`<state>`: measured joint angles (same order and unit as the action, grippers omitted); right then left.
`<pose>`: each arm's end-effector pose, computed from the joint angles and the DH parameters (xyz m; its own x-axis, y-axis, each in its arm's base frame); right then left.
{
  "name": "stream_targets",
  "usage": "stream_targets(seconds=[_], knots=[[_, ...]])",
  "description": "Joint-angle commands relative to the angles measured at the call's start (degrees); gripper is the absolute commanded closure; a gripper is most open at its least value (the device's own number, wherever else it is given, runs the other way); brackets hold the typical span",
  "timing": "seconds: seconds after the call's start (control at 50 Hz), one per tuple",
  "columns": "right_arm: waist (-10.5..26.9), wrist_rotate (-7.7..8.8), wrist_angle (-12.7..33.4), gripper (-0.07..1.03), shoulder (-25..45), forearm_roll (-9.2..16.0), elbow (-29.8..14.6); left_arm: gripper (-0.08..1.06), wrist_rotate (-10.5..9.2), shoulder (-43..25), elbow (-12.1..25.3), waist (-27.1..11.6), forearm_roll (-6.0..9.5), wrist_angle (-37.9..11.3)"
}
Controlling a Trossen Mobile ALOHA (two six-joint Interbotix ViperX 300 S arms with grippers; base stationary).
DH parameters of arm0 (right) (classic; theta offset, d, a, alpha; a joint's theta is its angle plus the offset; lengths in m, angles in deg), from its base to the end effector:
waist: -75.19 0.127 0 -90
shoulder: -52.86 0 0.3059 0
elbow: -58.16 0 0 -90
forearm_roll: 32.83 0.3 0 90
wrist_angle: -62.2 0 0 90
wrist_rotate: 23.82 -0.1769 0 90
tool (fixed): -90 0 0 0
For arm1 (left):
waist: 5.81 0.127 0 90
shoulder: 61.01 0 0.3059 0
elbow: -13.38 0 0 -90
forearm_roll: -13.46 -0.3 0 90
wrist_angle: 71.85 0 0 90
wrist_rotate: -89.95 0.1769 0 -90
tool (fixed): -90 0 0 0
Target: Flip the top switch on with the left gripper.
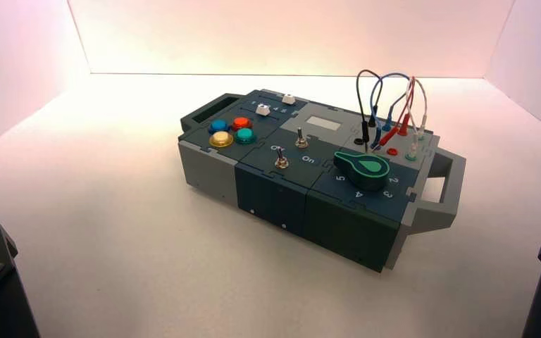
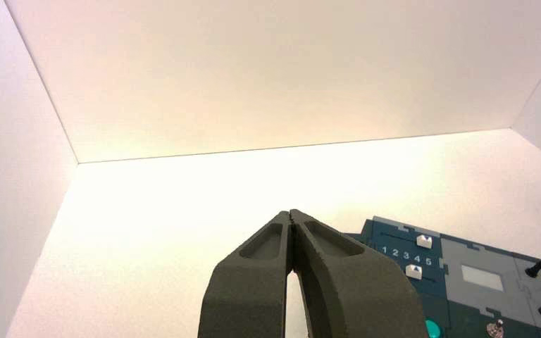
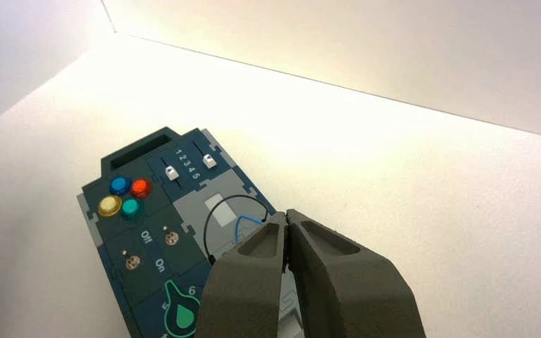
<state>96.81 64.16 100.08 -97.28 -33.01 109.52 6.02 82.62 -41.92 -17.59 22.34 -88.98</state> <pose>0.1728 0.0681 0.2391 0.8130 0.3201 -0.4863 -0.3519 0.9356 0.0277 0.2147 -0.0530 0.2433 0.9175 -0.2378 -0.3187 0.2327 0.9710 -0.0545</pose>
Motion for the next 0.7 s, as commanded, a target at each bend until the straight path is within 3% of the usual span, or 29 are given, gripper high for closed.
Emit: stream_targets(seconds=[0.02,0.26,0.42,0.58,0.7], knots=[[-0.18,-0.35,-0.18,0.99,1.32,0.09,-1.14,1.01,0.00,-0.79,1.14,0.00,0.09,0.35],[-0.18,-0.26,0.18,0.99,1.67,0.62,-1.41,1.01,0.09,-0.79,1.05,0.00,0.09,0.18],[0.09,0.09,3.08,0.99,4.57,3.16,-3.87,1.01,-0.09,-2.02,2.29,-1.76,0.53,-1.93],[0.53,0.88,11.69,0.99,11.69,6.68,-10.90,1.01,0.53,-7.56,5.01,-7.91,0.26,-8.09],[0.62,1.05,16.70,0.99,15.47,8.96,-14.33,1.01,0.53,-10.02,6.33,-10.02,0.18,-10.72]])
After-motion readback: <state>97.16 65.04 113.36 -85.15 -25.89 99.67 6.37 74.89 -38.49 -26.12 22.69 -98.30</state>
